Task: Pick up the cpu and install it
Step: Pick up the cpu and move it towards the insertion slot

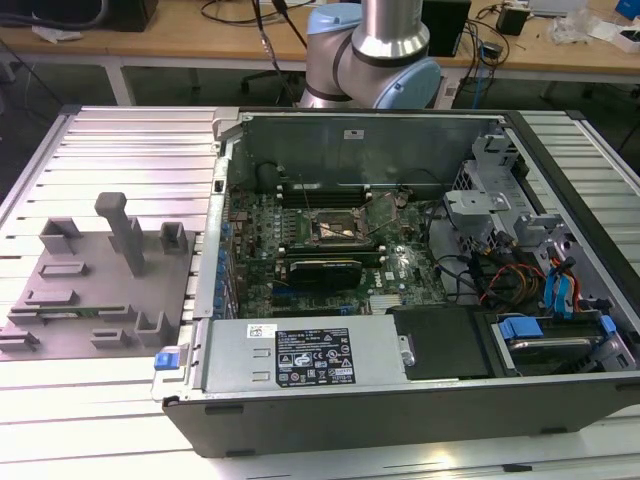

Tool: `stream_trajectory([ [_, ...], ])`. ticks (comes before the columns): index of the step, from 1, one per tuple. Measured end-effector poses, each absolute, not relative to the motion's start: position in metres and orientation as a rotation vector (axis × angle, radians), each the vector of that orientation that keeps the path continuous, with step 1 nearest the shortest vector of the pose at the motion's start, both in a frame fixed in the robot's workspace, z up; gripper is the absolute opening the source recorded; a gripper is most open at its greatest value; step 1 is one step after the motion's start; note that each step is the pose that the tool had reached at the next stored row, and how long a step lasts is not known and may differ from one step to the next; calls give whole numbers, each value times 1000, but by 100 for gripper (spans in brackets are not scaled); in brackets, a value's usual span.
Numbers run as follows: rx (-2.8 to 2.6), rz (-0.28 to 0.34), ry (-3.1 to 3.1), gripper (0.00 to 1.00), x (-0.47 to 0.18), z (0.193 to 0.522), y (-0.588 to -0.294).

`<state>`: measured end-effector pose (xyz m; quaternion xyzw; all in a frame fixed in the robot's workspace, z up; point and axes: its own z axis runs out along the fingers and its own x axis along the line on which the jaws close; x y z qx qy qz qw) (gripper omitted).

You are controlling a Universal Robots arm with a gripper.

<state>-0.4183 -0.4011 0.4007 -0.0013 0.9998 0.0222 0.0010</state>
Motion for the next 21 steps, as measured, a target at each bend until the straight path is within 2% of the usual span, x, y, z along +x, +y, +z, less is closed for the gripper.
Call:
stream_trajectory([
  [9,-4,70,3139,55,-416,407,-401],
  [21,-4,70,3139,55,-373,407,-401],
])
